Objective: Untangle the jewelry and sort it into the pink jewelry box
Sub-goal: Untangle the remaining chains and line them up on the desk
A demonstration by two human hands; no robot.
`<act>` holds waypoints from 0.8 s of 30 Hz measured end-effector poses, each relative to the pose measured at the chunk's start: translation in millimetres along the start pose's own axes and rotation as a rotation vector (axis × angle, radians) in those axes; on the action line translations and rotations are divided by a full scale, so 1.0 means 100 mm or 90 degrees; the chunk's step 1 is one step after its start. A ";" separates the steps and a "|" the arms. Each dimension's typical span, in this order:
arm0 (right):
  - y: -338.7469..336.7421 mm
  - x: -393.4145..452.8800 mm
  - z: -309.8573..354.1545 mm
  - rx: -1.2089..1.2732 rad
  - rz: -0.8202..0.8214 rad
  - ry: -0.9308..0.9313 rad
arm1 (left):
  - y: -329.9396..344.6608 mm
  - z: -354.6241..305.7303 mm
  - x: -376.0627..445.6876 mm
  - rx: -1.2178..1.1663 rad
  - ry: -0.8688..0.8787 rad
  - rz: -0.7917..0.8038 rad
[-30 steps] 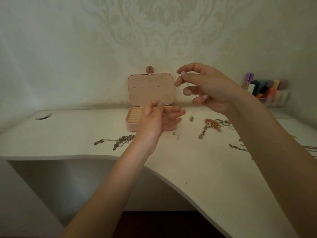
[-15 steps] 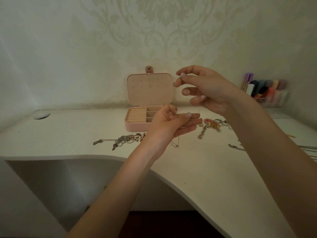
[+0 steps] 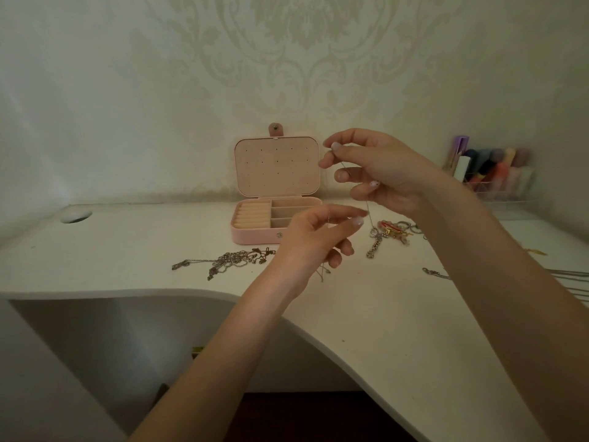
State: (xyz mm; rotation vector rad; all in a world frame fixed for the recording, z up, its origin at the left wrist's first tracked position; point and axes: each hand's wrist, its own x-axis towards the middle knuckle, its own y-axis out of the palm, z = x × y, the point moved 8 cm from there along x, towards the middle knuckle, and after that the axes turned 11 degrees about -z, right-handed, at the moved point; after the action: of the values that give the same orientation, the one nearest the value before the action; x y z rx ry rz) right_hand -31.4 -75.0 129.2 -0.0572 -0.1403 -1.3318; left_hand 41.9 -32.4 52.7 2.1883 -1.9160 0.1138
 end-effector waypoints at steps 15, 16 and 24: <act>-0.07 0.04 -0.07 -0.012 -0.026 0.013 | 0.13 0.10 -0.09 -0.158 -0.106 0.096; -0.07 0.05 -0.07 -0.012 -0.028 0.012 | 0.14 0.11 -0.09 -0.151 -0.103 0.097; -0.07 0.07 -0.14 -0.127 0.022 -0.011 | 0.18 0.20 -0.12 -0.158 -0.112 0.093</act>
State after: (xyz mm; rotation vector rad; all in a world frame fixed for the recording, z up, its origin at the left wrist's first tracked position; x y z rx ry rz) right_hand -35.4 -85.4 115.8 -0.2379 -0.0203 -1.3084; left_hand 20.4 -27.8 33.3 1.9517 -2.0566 -0.2867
